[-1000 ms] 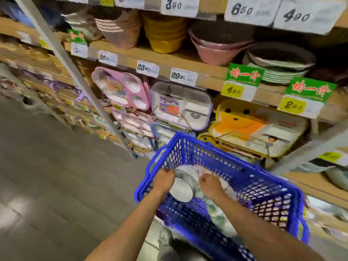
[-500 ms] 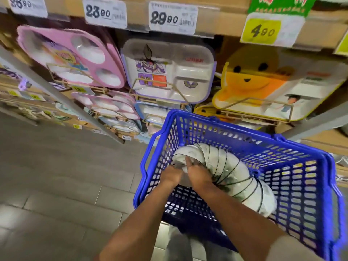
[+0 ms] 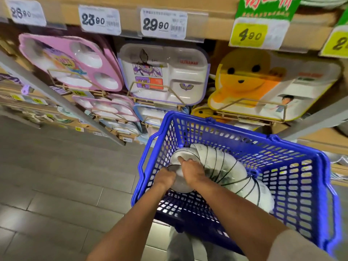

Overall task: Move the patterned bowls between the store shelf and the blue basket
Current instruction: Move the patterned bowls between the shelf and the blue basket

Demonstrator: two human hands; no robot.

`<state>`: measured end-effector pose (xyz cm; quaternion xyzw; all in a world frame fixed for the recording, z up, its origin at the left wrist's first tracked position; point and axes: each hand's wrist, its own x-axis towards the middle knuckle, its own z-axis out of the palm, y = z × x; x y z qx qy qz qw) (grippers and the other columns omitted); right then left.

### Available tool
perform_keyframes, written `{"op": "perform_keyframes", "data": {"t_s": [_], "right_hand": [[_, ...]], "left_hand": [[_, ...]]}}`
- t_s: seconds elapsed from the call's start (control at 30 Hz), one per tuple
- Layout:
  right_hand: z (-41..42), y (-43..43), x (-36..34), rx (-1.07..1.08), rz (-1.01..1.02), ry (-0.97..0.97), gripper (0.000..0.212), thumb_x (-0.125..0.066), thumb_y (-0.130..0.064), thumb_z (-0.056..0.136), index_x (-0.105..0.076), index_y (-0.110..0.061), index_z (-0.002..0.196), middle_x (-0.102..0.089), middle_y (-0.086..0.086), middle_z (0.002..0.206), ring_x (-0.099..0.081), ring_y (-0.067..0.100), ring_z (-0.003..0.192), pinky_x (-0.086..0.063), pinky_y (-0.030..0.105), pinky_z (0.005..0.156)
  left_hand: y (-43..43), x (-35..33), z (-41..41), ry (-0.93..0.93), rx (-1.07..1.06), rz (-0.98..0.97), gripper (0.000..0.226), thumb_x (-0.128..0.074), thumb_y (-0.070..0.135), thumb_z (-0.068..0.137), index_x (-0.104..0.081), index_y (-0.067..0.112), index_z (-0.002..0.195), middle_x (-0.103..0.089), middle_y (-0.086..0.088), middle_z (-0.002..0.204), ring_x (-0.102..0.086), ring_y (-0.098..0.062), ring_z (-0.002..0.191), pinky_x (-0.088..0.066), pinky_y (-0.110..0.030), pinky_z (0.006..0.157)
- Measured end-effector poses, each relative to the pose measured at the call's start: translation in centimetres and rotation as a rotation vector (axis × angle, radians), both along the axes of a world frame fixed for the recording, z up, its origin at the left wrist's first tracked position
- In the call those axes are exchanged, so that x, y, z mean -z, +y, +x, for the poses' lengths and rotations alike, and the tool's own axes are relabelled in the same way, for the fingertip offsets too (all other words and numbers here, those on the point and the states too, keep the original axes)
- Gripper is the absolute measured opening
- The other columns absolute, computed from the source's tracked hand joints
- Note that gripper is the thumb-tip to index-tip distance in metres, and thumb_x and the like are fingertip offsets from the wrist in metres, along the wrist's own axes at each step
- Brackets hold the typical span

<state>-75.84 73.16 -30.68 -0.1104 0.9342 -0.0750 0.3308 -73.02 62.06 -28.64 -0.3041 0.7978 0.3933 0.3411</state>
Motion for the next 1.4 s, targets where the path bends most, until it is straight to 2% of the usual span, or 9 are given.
{"op": "perform_keyframes", "data": {"t_s": [0.2, 0.43, 0.53, 0.63, 0.7, 0.8, 0.93, 1.07, 1.4], "right_hand": [[-1.8, 1.3, -4.7, 0.012, -0.037, -0.022, 0.06, -0.043, 0.004, 0.091, -0.031, -0.014, 0.146, -0.054, 0.018, 0.129, -0.056, 0.036, 0.114, -0.048, 0.038, 0.084], [-5.2, 6.0, -13.1, 0.111, -0.311, -0.084, 0.022, -0.045, -0.003, 0.093, -0.054, -0.006, 0.112, -0.056, 0.011, 0.101, -0.049, 0.02, 0.075, -0.041, 0.015, 0.05], [-6.3, 8.0, -16.6, 0.199, -0.378, -0.126, 0.028, -0.051, -0.008, 0.089, -0.057, -0.015, 0.115, -0.059, 0.005, 0.104, -0.061, 0.023, 0.086, -0.052, 0.032, 0.07], [-7.3, 9.7, -20.3, 0.32, -0.469, -0.278, 0.038, -0.053, -0.01, 0.09, -0.051, -0.018, 0.127, -0.059, 0.006, 0.111, -0.068, 0.028, 0.087, -0.059, 0.035, 0.063], [-7.7, 10.6, -22.9, 0.328, -0.52, -0.267, 0.041, -0.055, -0.011, 0.09, -0.054, -0.015, 0.131, -0.061, 0.008, 0.12, -0.068, 0.025, 0.093, -0.057, 0.03, 0.063], [-7.4, 10.9, -26.4, 0.402, -0.599, -0.221, 0.027, -0.057, -0.014, 0.091, -0.065, -0.013, 0.116, -0.07, 0.006, 0.09, -0.068, 0.012, 0.061, -0.051, 0.022, 0.046], [-6.1, 11.4, -29.2, 0.502, -0.687, -0.069, 0.02, -0.056, -0.029, 0.095, -0.07, -0.016, 0.102, -0.072, 0.01, 0.1, -0.067, 0.019, 0.082, -0.053, 0.028, 0.068], [-3.3, 11.3, -30.3, 0.692, -1.125, -0.066, 0.029, -0.05, -0.05, 0.094, -0.06, -0.043, 0.12, -0.066, -0.01, 0.121, -0.062, 0.016, 0.11, -0.049, 0.038, 0.095], [0.9, 12.8, -33.8, 1.138, -1.641, 0.322, 0.032, -0.043, -0.024, 0.095, -0.066, -0.02, 0.117, -0.07, 0.009, 0.115, -0.065, 0.034, 0.105, -0.053, 0.046, 0.084]], "left_hand": [[0.1, -3.4, 0.5, 0.104, 0.048, -0.185, 0.043, -0.049, 0.029, 0.096, -0.048, 0.0, 0.127, -0.06, -0.02, 0.126, -0.056, -0.037, 0.117, -0.044, -0.036, 0.094], [-0.3, -8.4, 0.0, 0.512, 0.019, -0.202, 0.036, -0.059, 0.018, 0.089, -0.052, 0.011, 0.124, -0.066, -0.007, 0.104, -0.063, -0.032, 0.096, -0.045, -0.031, 0.074], [-0.7, -11.1, -1.7, 0.599, -0.011, 0.038, 0.041, -0.058, 0.012, 0.092, -0.055, 0.018, 0.132, -0.057, -0.004, 0.122, -0.059, -0.016, 0.104, -0.044, -0.021, 0.084], [-0.3, -14.2, -2.9, 0.552, -0.021, 0.473, 0.048, -0.049, -0.001, 0.092, -0.057, 0.026, 0.131, -0.056, 0.0, 0.13, -0.059, 0.005, 0.102, -0.046, -0.006, 0.077], [0.5, -16.2, -3.3, 0.488, -0.047, 0.677, 0.051, -0.052, 0.006, 0.084, -0.06, 0.028, 0.13, -0.064, -0.001, 0.127, -0.063, -0.009, 0.108, -0.05, -0.02, 0.083], [1.8, -18.6, -3.7, 0.463, -0.201, 0.929, 0.057, -0.052, 0.02, 0.067, -0.066, 0.029, 0.122, -0.072, -0.005, 0.111, -0.069, -0.021, 0.095, -0.055, -0.035, 0.075], [2.8, -22.3, -4.8, 0.515, -0.316, 1.027, 0.046, -0.052, 0.021, 0.06, -0.074, 0.027, 0.101, -0.073, -0.007, 0.097, -0.069, -0.026, 0.083, -0.056, -0.038, 0.065], [3.0, -25.2, -5.9, 0.543, -0.327, 1.124, 0.052, -0.05, 0.018, 0.061, -0.068, 0.018, 0.11, -0.073, -0.011, 0.103, -0.066, -0.033, 0.094, -0.057, -0.044, 0.073], [8.9, -31.5, -5.2, 0.478, -0.181, 1.141, 0.046, -0.037, 0.017, 0.079, -0.065, 0.016, 0.116, -0.072, -0.009, 0.108, -0.065, -0.034, 0.096, -0.055, -0.038, 0.071]]}}
